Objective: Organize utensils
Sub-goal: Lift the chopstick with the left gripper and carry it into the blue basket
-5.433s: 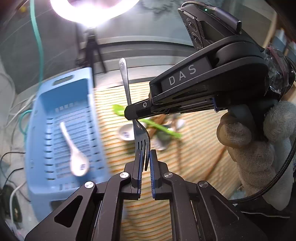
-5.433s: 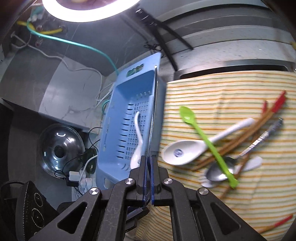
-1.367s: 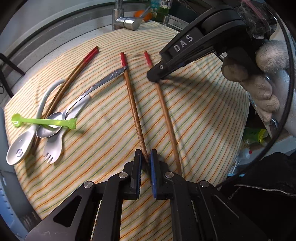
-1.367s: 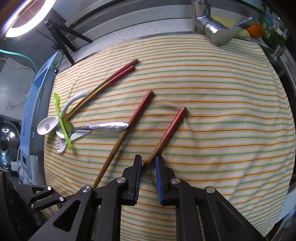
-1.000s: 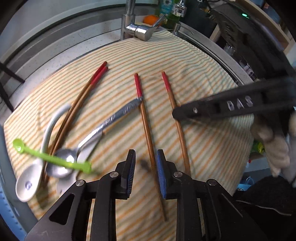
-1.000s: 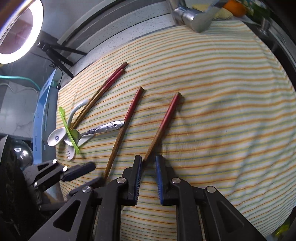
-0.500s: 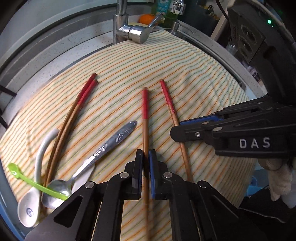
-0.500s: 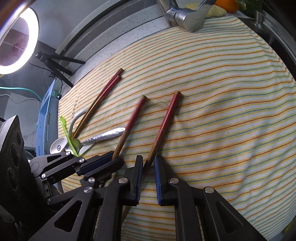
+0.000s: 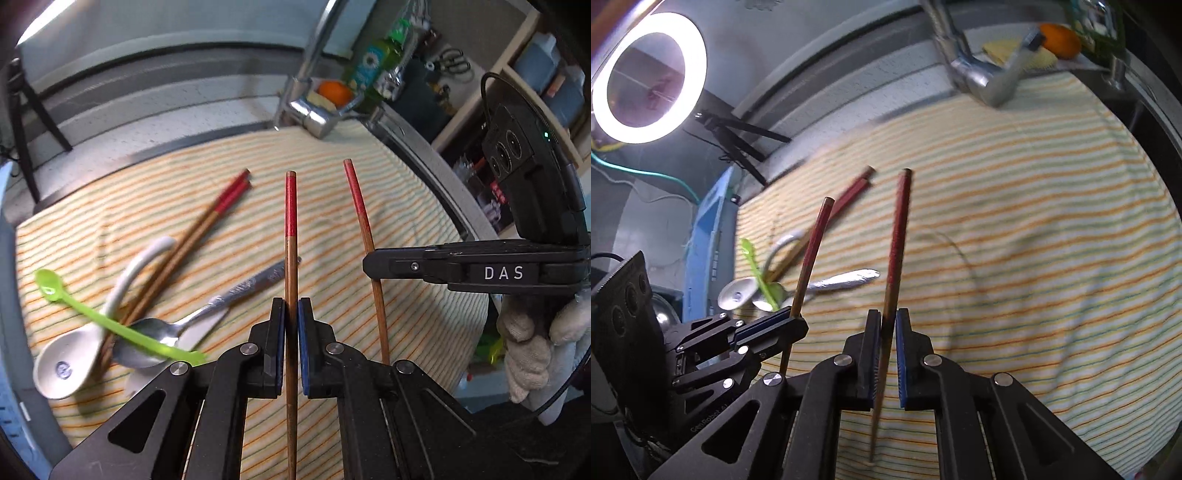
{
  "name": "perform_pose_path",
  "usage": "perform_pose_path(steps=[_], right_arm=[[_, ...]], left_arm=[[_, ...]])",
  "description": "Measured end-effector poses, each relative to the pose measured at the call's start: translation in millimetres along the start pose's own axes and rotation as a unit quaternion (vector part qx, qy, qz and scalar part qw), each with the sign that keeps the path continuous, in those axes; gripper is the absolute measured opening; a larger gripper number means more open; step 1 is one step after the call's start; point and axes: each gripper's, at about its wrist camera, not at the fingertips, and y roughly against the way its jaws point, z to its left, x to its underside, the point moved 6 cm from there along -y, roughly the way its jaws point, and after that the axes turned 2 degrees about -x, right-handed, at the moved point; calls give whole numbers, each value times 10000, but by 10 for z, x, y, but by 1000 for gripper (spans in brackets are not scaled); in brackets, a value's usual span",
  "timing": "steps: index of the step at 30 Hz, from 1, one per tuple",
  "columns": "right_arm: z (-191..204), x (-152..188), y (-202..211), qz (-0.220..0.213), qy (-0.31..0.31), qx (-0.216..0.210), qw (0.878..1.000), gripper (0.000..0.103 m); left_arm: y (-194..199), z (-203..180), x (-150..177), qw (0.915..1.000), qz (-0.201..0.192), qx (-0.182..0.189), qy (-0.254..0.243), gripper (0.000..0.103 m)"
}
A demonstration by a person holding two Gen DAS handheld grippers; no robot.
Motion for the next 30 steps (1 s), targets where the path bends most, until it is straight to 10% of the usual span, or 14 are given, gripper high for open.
perform_pose_path(steps=[12, 30], right_arm=[[1095, -281, 3, -166, 682, -774, 9945, 6], [2736, -476, -620, -32, 1757, -1352, 9751, 6]], left_arm=[[755, 719, -42, 9928, -786, -496, 751, 5], [1379, 2084, 350, 9589, -1218, -1546, 2042, 5]])
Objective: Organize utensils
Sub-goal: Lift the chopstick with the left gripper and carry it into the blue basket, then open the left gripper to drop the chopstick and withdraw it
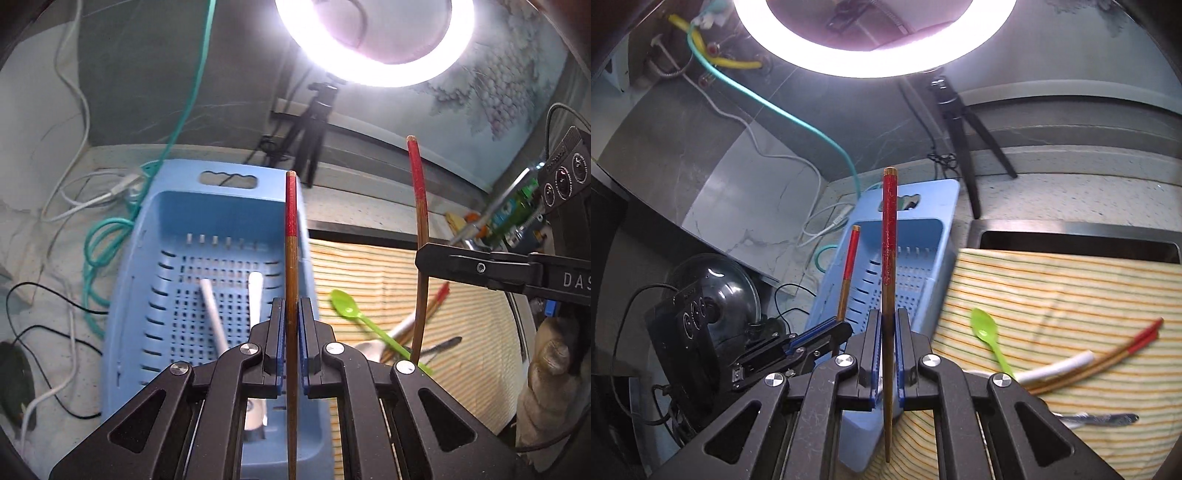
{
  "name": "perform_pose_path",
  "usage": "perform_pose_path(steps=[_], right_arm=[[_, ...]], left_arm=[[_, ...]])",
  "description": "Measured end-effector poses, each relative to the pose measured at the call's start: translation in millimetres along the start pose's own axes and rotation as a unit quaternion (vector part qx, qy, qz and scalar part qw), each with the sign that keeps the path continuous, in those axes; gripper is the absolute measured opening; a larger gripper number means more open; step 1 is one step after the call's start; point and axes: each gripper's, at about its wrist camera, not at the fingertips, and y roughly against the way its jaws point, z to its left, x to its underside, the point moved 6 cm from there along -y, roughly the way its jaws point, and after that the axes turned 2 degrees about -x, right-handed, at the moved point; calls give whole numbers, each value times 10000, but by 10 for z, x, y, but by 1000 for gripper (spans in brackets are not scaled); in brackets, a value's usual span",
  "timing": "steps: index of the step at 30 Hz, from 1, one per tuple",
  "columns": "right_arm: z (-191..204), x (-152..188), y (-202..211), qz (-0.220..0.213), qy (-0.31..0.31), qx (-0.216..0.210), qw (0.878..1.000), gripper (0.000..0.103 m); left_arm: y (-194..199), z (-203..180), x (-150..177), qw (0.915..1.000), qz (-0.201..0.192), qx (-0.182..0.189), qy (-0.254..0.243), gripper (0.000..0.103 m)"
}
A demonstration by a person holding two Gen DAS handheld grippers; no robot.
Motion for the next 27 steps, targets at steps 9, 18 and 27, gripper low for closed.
perform_pose_path(steps=[9, 18, 27], right_arm=[[120, -56, -521, 313, 67, 31, 9995, 6], [183, -69, -629, 423, 270, 147, 9986, 10], [103, -66, -416, 306, 282, 171, 9990, 28]], left_arm=[[-53, 351, -107, 9993, -5, -238, 282, 5], [-41, 455, -132, 9983, -1, -429, 387, 16], [62, 373, -108, 9988, -48, -269, 398, 16]])
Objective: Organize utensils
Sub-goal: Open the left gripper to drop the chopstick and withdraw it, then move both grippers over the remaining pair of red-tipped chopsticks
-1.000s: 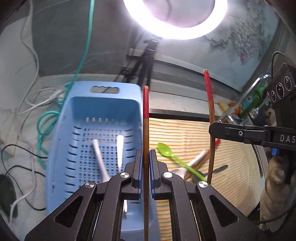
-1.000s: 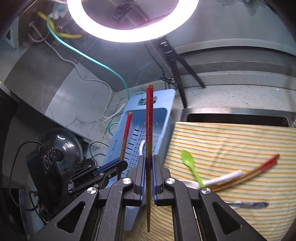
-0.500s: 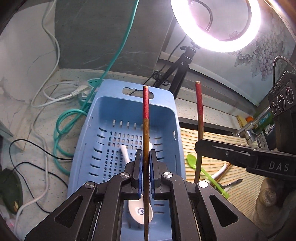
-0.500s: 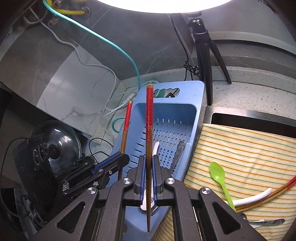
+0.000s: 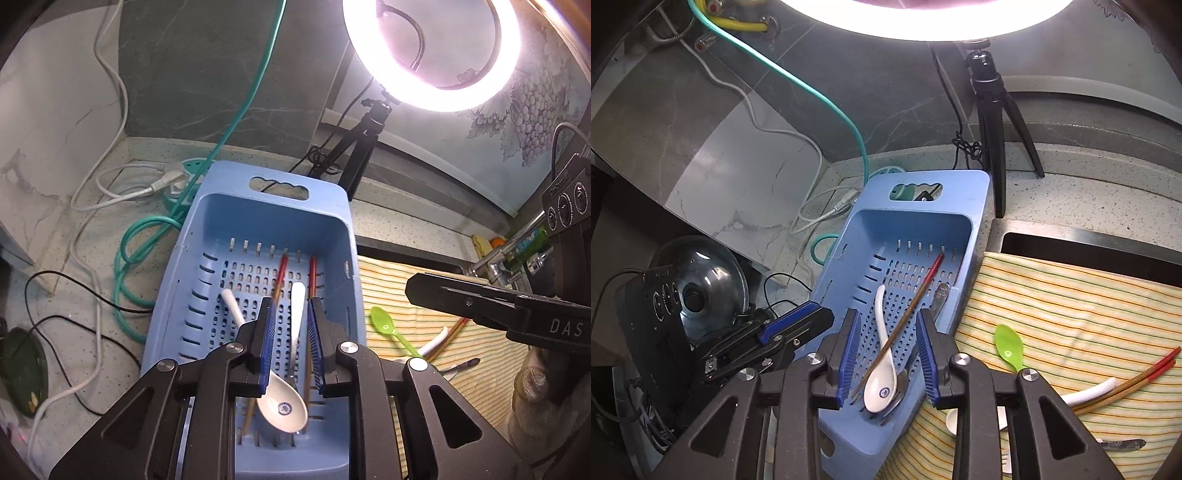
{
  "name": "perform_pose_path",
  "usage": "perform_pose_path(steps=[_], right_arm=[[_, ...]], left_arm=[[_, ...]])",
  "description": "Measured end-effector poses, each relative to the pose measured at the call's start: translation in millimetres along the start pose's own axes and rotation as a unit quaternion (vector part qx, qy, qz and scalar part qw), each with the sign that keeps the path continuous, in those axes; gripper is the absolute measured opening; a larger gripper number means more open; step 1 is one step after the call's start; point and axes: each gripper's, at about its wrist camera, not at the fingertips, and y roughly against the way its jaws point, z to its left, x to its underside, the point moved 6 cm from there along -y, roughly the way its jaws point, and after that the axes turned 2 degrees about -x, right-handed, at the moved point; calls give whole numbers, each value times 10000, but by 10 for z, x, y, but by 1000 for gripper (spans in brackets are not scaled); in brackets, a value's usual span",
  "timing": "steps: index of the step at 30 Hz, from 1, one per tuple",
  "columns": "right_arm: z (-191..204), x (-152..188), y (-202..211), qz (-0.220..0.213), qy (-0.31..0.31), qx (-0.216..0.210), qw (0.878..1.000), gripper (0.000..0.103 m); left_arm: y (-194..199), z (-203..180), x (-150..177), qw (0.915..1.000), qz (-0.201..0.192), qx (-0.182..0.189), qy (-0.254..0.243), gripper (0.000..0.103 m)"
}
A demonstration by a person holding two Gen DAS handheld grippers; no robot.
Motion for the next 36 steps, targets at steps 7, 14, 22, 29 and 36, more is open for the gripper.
perform_pose_path(steps=[7, 14, 22, 29, 36], right_arm=[[-228, 78, 355, -58, 8, 14, 10000, 32], [-682, 189, 706, 0, -118, 149, 9998, 32], [-1167, 475, 868, 232, -507, 257, 9981, 32], [-1197, 531, 720, 464, -553, 208, 9972, 32], [-929, 653, 391, 979, -119, 52, 9951, 32]], left_arm=[[207, -309, 135, 9993, -77, 185, -313, 26], [416, -629, 397, 9972, -128, 354, -647, 34], [497, -885, 725, 9956, -2, 527, -776, 38], [625, -947, 931, 9958, 35, 521, -750, 38], [725, -806, 1088, 9979, 47, 398, -512, 38]])
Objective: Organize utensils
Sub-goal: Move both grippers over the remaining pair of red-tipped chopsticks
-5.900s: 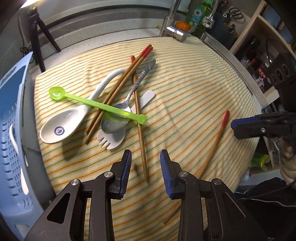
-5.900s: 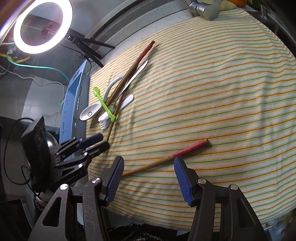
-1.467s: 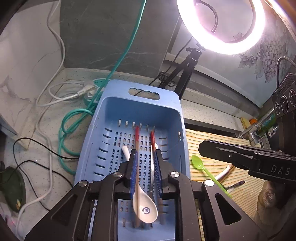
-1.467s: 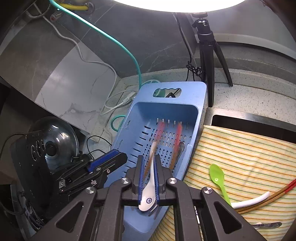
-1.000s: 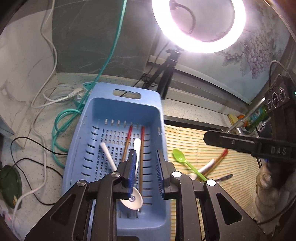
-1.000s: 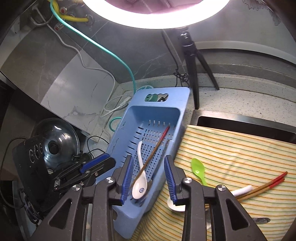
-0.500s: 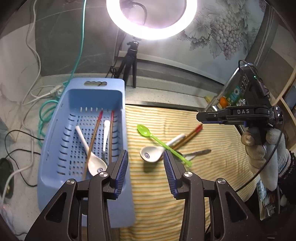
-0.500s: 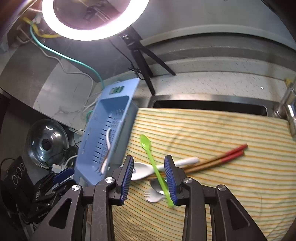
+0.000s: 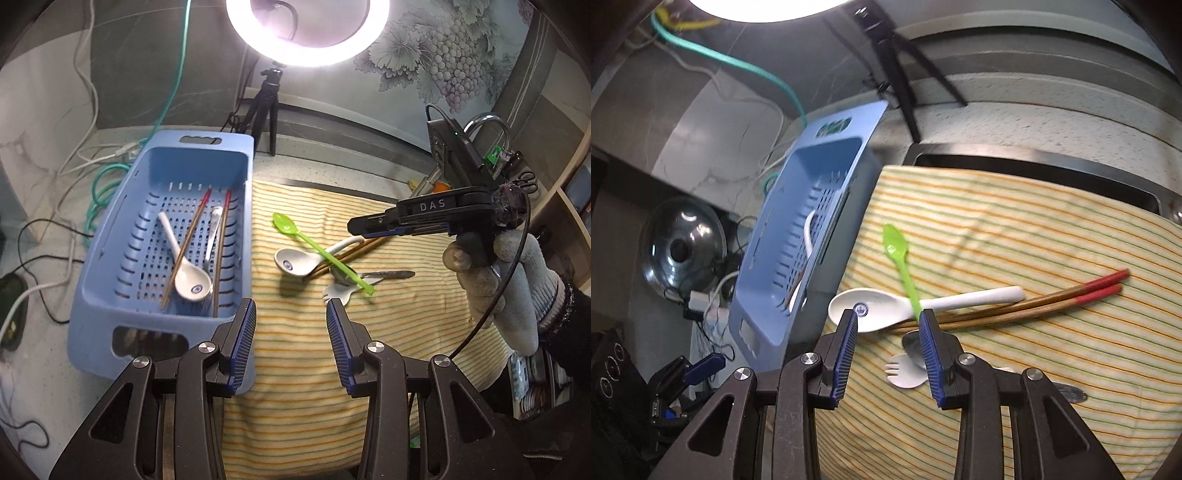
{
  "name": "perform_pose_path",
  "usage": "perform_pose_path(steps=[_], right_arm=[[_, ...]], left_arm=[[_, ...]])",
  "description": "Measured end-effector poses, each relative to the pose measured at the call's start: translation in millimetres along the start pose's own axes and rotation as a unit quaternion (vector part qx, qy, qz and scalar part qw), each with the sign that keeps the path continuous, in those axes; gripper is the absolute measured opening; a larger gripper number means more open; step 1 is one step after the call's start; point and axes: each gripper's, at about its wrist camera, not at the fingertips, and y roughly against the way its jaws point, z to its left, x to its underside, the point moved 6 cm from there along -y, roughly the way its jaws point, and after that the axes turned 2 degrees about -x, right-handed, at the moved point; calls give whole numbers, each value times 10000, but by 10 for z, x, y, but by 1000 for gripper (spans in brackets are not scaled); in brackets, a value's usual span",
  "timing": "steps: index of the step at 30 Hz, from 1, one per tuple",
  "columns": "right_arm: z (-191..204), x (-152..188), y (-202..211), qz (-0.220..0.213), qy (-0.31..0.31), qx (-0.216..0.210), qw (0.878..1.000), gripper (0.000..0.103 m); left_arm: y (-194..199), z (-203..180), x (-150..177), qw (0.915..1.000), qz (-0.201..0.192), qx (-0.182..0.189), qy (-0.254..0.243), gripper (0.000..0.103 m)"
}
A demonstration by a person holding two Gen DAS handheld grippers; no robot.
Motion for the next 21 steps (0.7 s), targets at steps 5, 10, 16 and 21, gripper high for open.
perform_pose_path(steps=[5, 10, 16, 21], right_arm=[[-28, 74, -192, 211, 77, 174, 9996, 32], [-179, 78, -304, 353, 17, 353, 9988, 30], [-350, 25, -337, 238, 177, 820, 9962, 20], [-422, -7, -433, 288, 127, 797, 9963, 20]], left_arm=[[6, 99, 120, 9998, 82, -84, 177, 38], [41, 119, 149, 9996, 68, -96, 242, 38], [38, 110, 151, 9996, 99, -70, 254, 38], [9, 60, 147, 9997, 142, -43, 183, 38]])
